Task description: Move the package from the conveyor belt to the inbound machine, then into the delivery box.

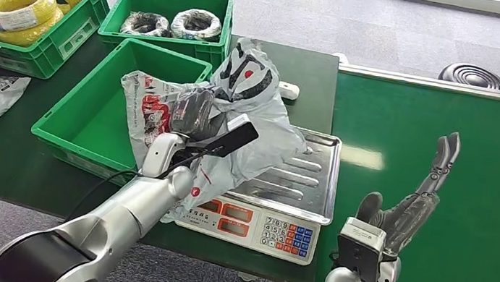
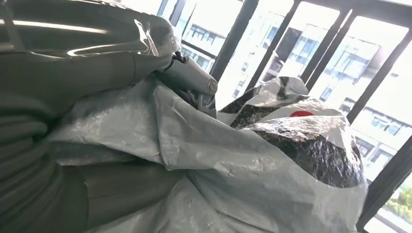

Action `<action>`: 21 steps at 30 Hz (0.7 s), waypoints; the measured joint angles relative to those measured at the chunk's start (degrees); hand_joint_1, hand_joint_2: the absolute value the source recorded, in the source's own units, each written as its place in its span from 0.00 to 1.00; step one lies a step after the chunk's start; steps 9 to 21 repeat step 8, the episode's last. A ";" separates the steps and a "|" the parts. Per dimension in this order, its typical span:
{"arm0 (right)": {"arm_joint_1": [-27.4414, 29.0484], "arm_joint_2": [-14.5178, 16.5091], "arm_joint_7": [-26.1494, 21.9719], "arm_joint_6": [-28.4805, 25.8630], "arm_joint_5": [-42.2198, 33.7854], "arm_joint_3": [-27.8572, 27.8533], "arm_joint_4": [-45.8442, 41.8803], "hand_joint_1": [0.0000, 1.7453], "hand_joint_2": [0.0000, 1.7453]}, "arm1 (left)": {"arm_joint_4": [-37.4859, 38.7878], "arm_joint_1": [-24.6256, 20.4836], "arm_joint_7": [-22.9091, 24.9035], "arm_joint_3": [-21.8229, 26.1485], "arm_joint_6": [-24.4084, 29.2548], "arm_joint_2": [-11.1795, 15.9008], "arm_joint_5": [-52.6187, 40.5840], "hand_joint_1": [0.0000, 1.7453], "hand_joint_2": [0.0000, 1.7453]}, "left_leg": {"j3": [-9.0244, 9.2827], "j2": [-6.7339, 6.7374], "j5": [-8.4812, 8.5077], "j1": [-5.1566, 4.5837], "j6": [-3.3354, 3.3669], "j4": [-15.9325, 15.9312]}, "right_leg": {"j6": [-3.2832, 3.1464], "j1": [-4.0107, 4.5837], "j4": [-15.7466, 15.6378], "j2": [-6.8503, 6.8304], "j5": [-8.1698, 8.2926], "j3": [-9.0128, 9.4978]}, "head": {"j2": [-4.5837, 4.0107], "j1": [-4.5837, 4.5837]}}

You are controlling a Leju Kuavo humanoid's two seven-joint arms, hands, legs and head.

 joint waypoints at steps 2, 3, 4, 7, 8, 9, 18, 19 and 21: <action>0.25 0.00 -0.15 0.00 -0.17 -0.01 0.00 0.00 0.00 | -1.54 -0.67 0.56 0.07 0.36 0.29 0.13 1.00 1.00 | -0.02 0.01 0.00 0.00 0.00 0.00 | 0.00 0.00 0.00 0.00 0.00 0.00 | 0.00 0.00; 0.36 0.00 -0.21 0.00 -0.29 -0.01 0.00 0.00 0.00 | -2.51 -1.02 0.66 0.19 0.49 0.58 0.53 1.00 1.00 | -0.02 0.01 0.00 0.00 0.00 0.00 | 0.00 0.00 0.00 0.00 0.00 0.00 | 0.00 -0.01; 0.45 0.00 -0.25 0.00 -0.42 -0.01 0.00 0.00 0.00 | -3.56 -1.34 0.67 0.40 0.60 0.96 1.03 1.00 1.00 | -0.02 0.02 0.00 0.00 0.00 0.00 | 0.00 0.00 0.00 0.00 0.00 0.00 | 0.00 -0.01; 0.53 0.00 -0.47 0.00 -0.82 -0.01 0.01 0.00 0.00 | -6.46 -2.01 0.56 1.38 0.88 2.42 2.31 1.00 1.00 | -0.02 0.01 0.00 0.01 0.00 0.00 | 0.00 0.01 0.01 0.00 0.00 -0.01 | 0.00 -0.01; 0.53 0.00 -0.53 0.00 -0.90 -0.01 0.01 0.00 0.00 | -6.91 -2.08 0.54 1.56 0.94 2.69 2.48 1.00 1.00 | -0.02 0.01 0.00 0.01 0.00 0.00 | 0.00 0.01 0.01 0.00 0.00 -0.01 | 0.00 0.00; 0.53 0.00 -0.53 0.00 -0.90 -0.01 0.01 0.00 0.00 | -6.91 -2.08 0.54 1.56 0.94 2.69 2.48 1.00 1.00 | -0.02 0.01 0.00 0.01 0.00 0.00 | 0.00 0.01 0.01 0.00 0.00 -0.01 | 0.00 0.00; 0.53 0.00 -0.53 0.00 -0.90 -0.01 0.01 0.00 0.00 | -6.91 -2.08 0.54 1.56 0.94 2.69 2.48 1.00 1.00 | -0.02 0.01 0.00 0.01 0.00 0.00 | 0.00 0.01 0.01 0.00 0.00 -0.01 | 0.00 0.00; 0.53 0.00 -0.53 0.00 -0.90 -0.01 0.01 0.00 0.00 | -6.91 -2.08 0.54 1.56 0.94 2.69 2.48 1.00 1.00 | -0.02 0.01 0.00 0.01 0.00 0.00 | 0.00 0.01 0.01 0.00 0.00 -0.01 | 0.00 0.00; 0.53 0.00 -0.53 0.00 -0.90 -0.01 0.01 0.00 0.00 | -6.91 -2.08 0.54 1.56 0.94 2.69 2.48 1.00 1.00 | -0.02 0.01 0.00 0.01 0.00 0.00 | 0.00 0.01 0.01 0.00 0.00 -0.01 | 0.00 0.00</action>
